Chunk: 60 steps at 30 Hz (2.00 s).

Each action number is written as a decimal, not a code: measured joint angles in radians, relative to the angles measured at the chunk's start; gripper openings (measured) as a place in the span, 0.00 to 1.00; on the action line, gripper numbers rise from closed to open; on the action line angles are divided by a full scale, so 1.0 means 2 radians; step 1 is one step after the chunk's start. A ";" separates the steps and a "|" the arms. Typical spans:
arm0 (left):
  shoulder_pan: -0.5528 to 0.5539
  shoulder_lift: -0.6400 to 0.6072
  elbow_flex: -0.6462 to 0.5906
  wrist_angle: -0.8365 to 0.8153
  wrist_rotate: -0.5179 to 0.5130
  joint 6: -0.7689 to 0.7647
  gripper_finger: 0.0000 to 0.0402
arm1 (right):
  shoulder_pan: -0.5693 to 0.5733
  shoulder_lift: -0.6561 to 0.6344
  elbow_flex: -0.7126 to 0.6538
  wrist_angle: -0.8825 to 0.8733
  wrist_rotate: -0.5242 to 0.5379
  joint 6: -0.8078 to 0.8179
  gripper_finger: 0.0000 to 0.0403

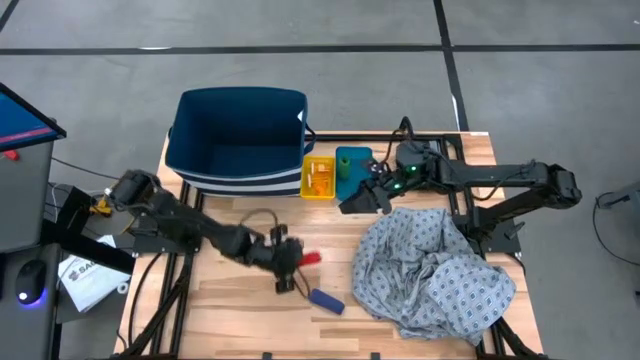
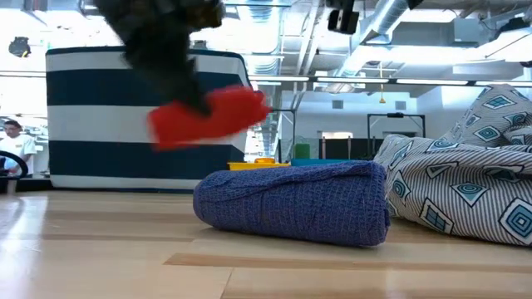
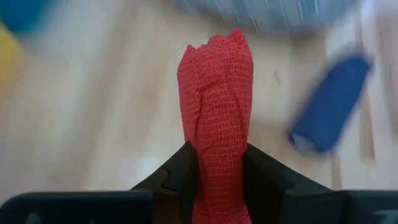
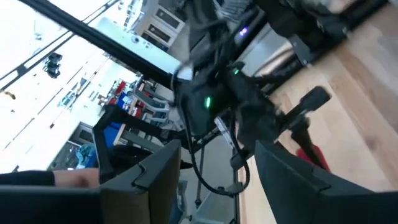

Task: Pick & place medical supplies in basket/bin
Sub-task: Put the red bandage into the right blue bin

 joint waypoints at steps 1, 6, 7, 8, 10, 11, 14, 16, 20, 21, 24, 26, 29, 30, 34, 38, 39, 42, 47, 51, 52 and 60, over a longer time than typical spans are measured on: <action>0.011 -0.014 0.000 0.009 -0.004 0.008 0.24 | -0.001 -0.006 0.000 0.000 0.000 -0.009 0.50; 0.063 -0.087 0.000 0.125 -0.007 0.049 0.24 | 0.000 -0.037 0.000 0.009 0.026 -0.067 0.50; 0.071 -0.100 0.000 0.155 -0.007 0.058 0.24 | 0.003 -0.043 0.000 0.012 0.036 -0.080 0.50; 0.079 -0.109 0.000 0.185 -0.002 0.061 0.24 | 0.005 -0.050 0.000 0.014 0.046 -0.094 0.50; 0.095 -0.126 0.001 0.239 0.014 0.064 0.24 | 0.005 -0.064 0.000 0.015 0.066 -0.123 0.50; 0.102 -0.131 0.001 0.268 0.022 0.065 0.24 | 0.005 -0.068 0.000 0.015 0.074 -0.135 0.50; 0.115 -0.138 0.001 0.331 0.032 0.072 0.24 | 0.004 -0.075 0.001 0.017 0.082 -0.156 0.50; 0.121 -0.138 0.001 0.358 0.034 0.073 0.24 | 0.003 -0.074 0.001 0.025 0.082 -0.154 0.50; 0.130 -0.138 0.001 0.382 0.034 0.073 0.24 | 0.005 -0.066 0.001 0.046 0.082 -0.156 0.52; 0.132 -0.137 0.001 0.388 0.034 0.072 0.24 | 0.005 -0.062 0.001 0.050 0.087 -0.156 0.53; 0.132 -0.138 0.001 0.414 0.034 0.072 0.24 | -0.001 -0.052 0.001 0.062 0.105 -0.158 0.57; 0.132 -0.138 0.001 0.417 0.033 0.073 0.24 | -0.006 -0.042 0.001 0.087 0.106 -0.158 0.60; 0.132 -0.133 0.001 0.421 0.032 0.073 0.24 | -0.014 -0.024 0.001 0.119 0.106 -0.157 0.63; 0.132 -0.132 0.001 0.421 0.032 0.072 0.24 | -0.015 -0.019 0.001 0.124 0.106 -0.157 0.63; 0.132 -0.132 0.001 0.425 0.030 0.072 0.24 | -0.020 0.007 0.001 0.156 0.090 -0.154 0.63; 0.132 -0.132 0.001 0.425 0.021 0.072 0.24 | -0.020 0.024 0.002 0.199 0.078 -0.152 0.63; 0.132 -0.132 0.001 0.424 0.021 0.071 0.24 | -0.019 0.030 0.005 0.200 0.076 -0.153 0.63; 0.132 -0.132 0.001 0.419 0.021 0.071 0.24 | -0.019 0.046 0.017 0.201 0.068 -0.155 0.63; 0.132 -0.132 0.001 0.415 0.021 0.071 0.24 | -0.020 0.076 0.050 0.204 0.060 -0.159 0.63; 0.132 -0.132 0.001 0.397 0.021 0.070 0.24 | -0.022 0.096 0.076 0.195 0.050 -0.164 0.63; 0.132 -0.132 0.001 0.395 0.021 0.070 0.24 | -0.023 0.099 0.081 0.187 0.047 -0.163 0.63; 0.132 -0.132 0.001 0.395 0.020 0.070 0.24 | -0.023 0.099 0.089 0.149 0.041 -0.165 0.52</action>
